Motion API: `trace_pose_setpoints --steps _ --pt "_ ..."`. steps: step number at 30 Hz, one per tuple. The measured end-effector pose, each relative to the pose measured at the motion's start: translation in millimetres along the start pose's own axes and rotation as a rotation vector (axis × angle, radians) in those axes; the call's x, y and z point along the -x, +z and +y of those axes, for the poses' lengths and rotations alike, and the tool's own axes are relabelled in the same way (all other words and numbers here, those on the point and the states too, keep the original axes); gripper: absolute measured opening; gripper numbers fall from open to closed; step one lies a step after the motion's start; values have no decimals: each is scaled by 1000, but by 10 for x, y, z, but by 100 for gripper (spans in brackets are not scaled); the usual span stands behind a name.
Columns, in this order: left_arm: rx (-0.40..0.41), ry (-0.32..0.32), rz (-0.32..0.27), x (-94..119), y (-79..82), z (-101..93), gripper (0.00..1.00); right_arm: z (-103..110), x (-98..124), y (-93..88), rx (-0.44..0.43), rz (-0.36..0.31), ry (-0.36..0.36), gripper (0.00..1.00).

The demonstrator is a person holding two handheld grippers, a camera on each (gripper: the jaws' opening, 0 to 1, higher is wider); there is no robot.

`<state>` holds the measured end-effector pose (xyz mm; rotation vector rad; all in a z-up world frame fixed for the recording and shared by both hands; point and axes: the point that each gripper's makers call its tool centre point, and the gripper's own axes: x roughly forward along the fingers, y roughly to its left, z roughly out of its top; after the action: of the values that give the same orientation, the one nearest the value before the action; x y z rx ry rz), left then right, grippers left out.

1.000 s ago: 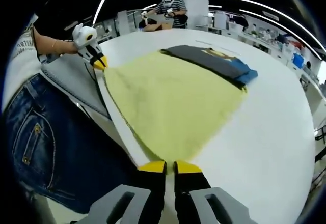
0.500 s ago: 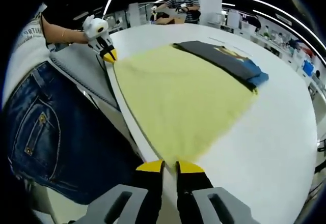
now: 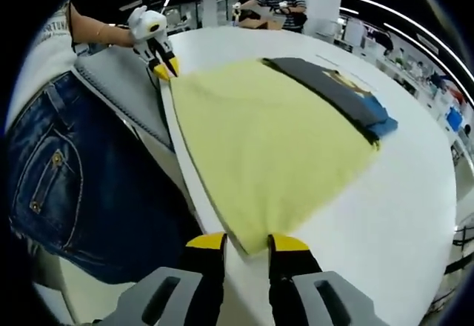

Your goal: Fold the garment on the visible template until the final outline fits inside the template.

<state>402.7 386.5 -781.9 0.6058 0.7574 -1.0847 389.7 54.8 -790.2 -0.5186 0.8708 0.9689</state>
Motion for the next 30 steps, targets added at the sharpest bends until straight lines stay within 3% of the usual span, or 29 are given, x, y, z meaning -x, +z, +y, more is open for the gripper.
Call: trace_pose_setpoints --steps 4,7,8,11,24,30 --pt "-30 -8 7 -16 9 -32 12 -22 -3 -7 25 12 -7 15" --pt "-98 -6 38 -40 -24 -38 11 -38 -8 -10 48 20 -12 13" --pt "-95 -3 18 -46 8 -39 11 -37 -8 -10 52 22 -10 13" --pt "-88 -6 43 -65 -13 -7 9 -29 -10 -7 73 30 -4 13" --pt "-72 11 48 -56 -3 53 3 -28 -9 -2 101 34 26 11" --pt "-71 18 54 -73 -4 76 2 -90 -21 10 109 45 7 3"
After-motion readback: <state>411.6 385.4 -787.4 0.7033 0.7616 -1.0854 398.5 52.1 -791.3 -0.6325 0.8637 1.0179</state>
